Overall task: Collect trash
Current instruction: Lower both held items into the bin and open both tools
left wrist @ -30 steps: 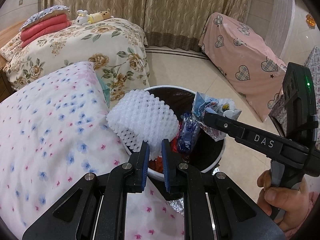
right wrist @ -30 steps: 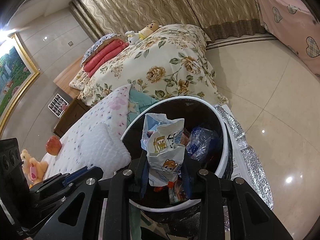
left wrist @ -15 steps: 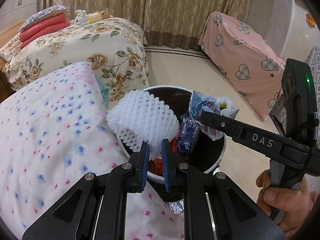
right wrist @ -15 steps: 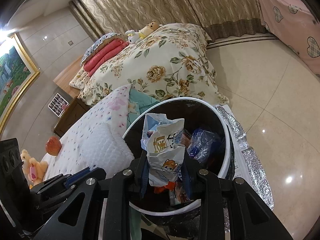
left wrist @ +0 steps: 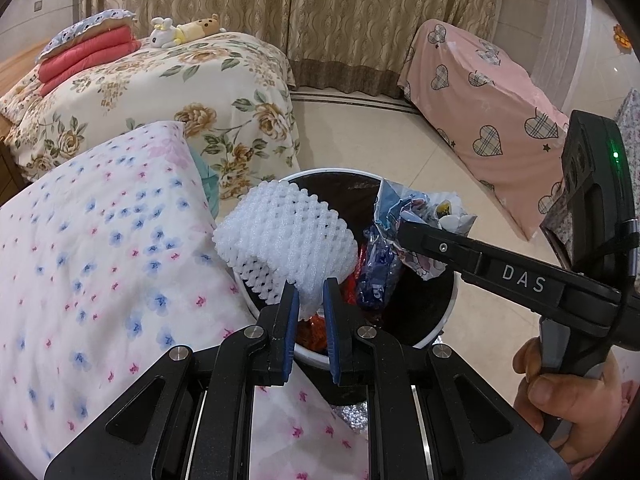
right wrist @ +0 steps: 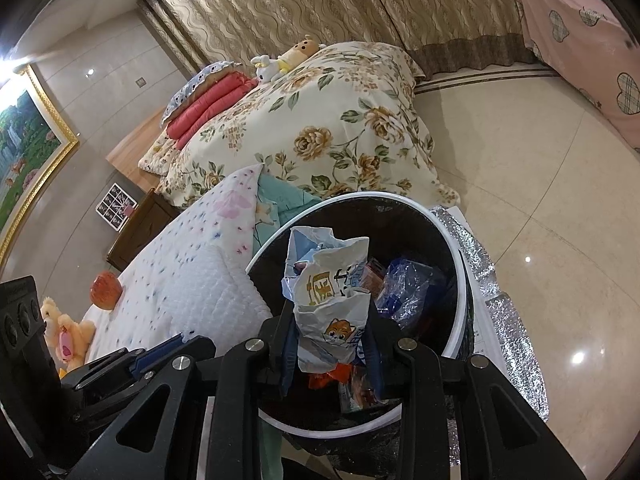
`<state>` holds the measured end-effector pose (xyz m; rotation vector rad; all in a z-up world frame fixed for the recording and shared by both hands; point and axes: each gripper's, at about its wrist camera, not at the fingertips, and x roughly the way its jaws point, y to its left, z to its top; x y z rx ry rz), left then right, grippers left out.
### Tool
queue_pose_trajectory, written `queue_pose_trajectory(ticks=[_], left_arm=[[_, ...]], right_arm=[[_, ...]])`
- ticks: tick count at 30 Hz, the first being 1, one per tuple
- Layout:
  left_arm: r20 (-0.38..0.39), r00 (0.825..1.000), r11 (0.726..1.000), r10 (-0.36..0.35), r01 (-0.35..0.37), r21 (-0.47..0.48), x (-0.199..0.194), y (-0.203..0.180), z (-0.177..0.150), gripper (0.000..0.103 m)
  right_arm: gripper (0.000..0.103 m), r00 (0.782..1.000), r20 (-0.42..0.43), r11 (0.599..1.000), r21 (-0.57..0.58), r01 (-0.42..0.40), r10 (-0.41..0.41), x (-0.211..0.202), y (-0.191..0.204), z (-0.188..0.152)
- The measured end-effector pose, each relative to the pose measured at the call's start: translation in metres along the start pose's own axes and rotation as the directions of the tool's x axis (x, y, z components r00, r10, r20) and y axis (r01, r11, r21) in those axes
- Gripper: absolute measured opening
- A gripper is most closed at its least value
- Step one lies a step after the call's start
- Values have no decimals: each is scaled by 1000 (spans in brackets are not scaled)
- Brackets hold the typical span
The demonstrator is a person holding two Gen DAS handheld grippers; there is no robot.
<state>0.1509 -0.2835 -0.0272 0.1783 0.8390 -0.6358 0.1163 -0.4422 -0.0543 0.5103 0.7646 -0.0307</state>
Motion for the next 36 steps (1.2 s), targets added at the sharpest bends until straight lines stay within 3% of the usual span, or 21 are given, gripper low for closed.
queue_pose_trajectory(ticks=[20,24,26,29,36], left_arm=[[-3,1000,1000,7,-7,4,2,1,2,12],[-2,1000,1000,3,-3,0,1,4,2,14],[-1,1000,1000,6,-6,-4,-1,6,2,25],[11,1000,1000,17,-17,-20,-6,11,-2,45],[33,999,998,21,-19,-56,-22,23,-10,52]], right_arm=[[32,1000,-8,1000,5,-1,1,4,0,1],[38,1000,-8,1000,7,-1,1,4,0,3],[41,1000,-10,1000,10,1,-1,4,0,2],[53,1000,-7,1000,18,-1,1,2,0,0],[68,1000,17,1000,26,-3,3,-7,2,0]])
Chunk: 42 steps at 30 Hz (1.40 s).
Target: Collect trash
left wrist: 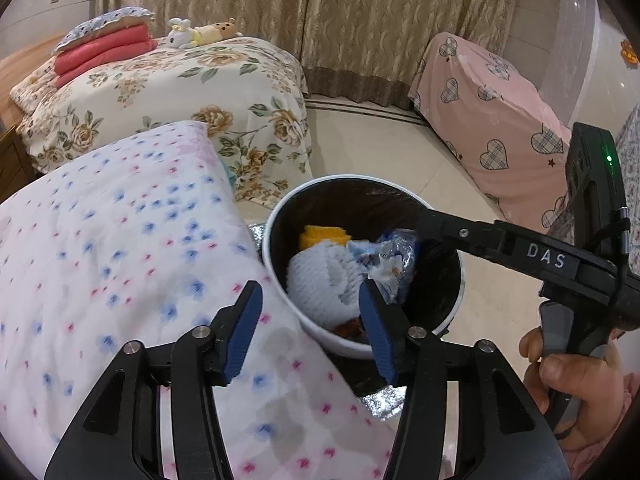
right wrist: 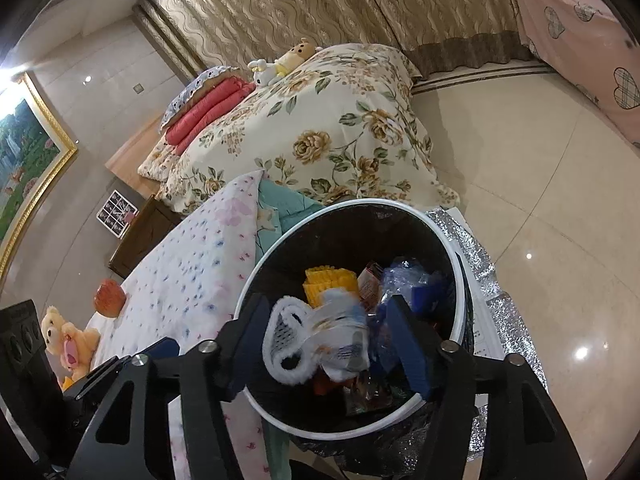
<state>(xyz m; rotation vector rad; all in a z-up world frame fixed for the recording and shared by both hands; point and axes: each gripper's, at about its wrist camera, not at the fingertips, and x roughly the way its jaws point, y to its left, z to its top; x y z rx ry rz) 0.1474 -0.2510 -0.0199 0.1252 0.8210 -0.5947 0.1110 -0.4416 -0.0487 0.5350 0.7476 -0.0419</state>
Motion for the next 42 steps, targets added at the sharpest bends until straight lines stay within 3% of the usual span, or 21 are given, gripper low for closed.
queue_pose_trajectory(ticks=[9,13,24,36,40,42], left_arm=[[58,998,994,22,-16,-110,-34,31,-18,54],[97,994,989,48,-34,-143,-54,43,-32,59],[143,981,965,132,-94,-244,-98,85,-80,62],[195,951,932,240,-170,-320,-137,114,-125,69],[249,929,929,272,-186,-320,-152,113,-128,72],[290,910,926,296,-199,-320,-163,111,-130,78]], right_arm=[[76,1000,11,1000,6,-12,12,-10,10,-13],[81,1000,18,1000,-20,-16,16,-14,24,-23],[93,995,83,972,-231,-31,51,-31,96,-65],[99,987,161,936,-350,28,30,-37,136,-95],[100,980,194,922,-385,38,41,-46,148,-97],[102,967,244,913,-406,40,66,-58,154,-98]])
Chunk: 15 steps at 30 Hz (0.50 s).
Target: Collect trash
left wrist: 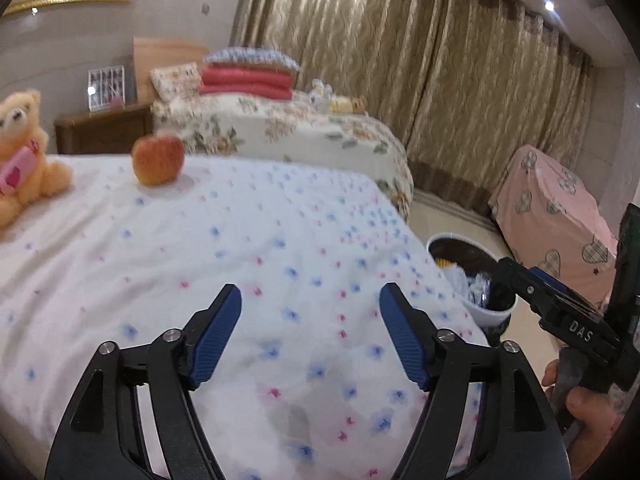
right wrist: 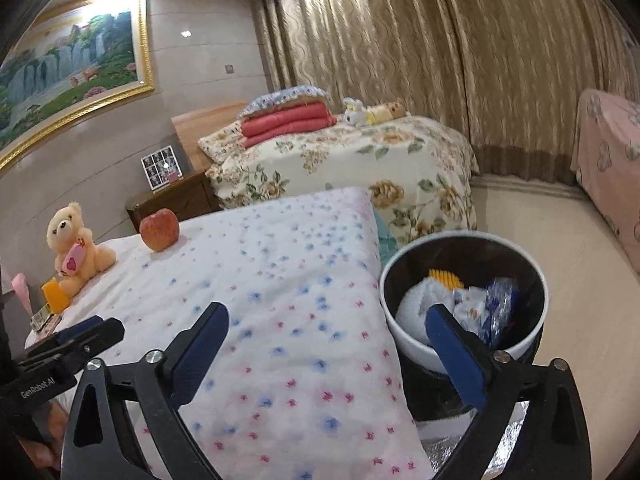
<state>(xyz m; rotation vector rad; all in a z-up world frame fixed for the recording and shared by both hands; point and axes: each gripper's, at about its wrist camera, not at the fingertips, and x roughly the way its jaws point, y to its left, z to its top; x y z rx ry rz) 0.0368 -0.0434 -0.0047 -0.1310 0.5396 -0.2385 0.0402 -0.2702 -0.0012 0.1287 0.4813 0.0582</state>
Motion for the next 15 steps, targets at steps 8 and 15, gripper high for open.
queue_pose_trajectory(ticks=[8,15], left_arm=[[132,985,993,108,-113,29,-13,0,-8,103],[123,982,989,141,-146,33,-8,1,-15,103]], right_arm=[[103,998,58,1000,-20,11,-10,-3,6,-8],[103,998,57,997,-61,37,-33,3,12,-19]])
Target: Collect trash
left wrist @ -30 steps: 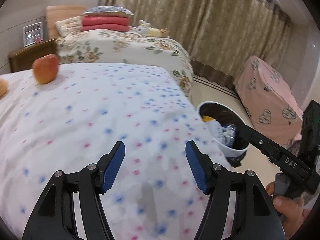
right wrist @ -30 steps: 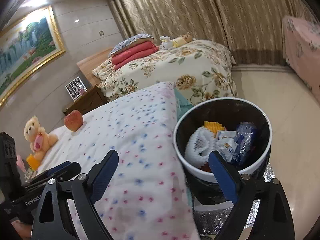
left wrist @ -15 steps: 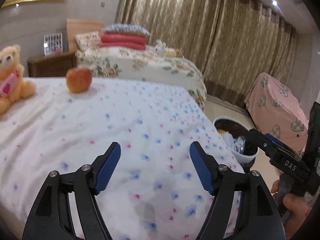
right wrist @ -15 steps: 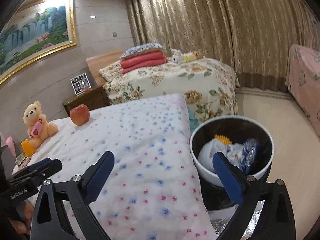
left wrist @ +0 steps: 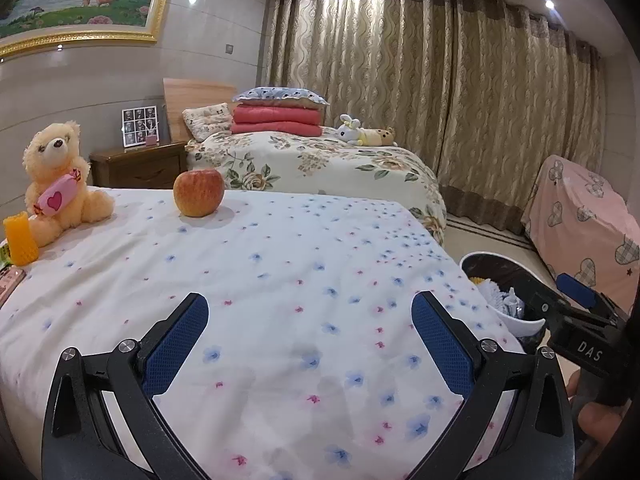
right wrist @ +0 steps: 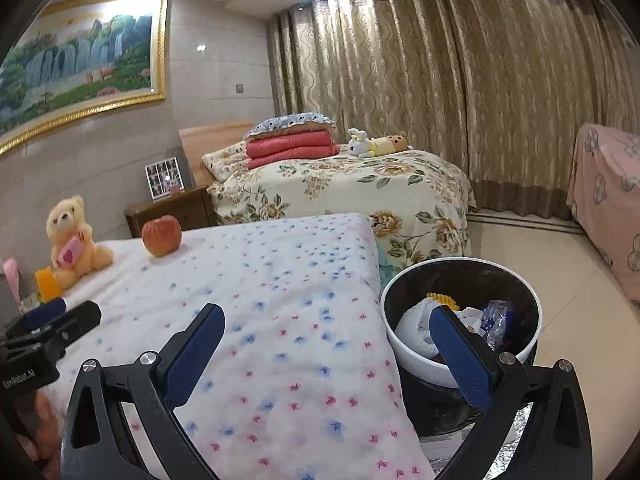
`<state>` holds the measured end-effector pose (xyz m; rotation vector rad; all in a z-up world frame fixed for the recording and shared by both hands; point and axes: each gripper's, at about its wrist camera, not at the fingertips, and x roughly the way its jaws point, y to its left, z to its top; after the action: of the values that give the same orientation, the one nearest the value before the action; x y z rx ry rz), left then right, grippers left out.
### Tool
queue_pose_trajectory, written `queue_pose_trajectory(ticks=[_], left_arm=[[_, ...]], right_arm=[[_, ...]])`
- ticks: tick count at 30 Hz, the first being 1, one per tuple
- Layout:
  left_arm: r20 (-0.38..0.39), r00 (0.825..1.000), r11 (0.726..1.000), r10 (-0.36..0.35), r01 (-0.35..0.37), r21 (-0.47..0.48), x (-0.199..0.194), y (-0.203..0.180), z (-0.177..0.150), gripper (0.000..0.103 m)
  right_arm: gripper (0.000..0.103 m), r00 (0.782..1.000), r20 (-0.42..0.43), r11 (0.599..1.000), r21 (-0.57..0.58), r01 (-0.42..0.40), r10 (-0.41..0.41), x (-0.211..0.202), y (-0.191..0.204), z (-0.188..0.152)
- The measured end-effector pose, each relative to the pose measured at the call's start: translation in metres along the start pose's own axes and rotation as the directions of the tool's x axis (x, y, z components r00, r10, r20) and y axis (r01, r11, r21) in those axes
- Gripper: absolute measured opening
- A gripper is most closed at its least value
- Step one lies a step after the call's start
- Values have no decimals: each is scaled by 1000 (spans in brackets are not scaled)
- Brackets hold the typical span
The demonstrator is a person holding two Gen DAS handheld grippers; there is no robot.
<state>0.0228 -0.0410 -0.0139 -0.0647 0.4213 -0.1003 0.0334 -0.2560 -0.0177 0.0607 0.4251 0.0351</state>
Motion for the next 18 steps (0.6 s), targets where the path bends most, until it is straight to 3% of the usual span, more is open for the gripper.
queue_pose_trajectory(ticks=[18], left_arm=[[22,999,998,49,-49,24,-6,-6,-3,103]], right_arm=[[103,999,27,1000,-16,-18,18,-4,4,-5]])
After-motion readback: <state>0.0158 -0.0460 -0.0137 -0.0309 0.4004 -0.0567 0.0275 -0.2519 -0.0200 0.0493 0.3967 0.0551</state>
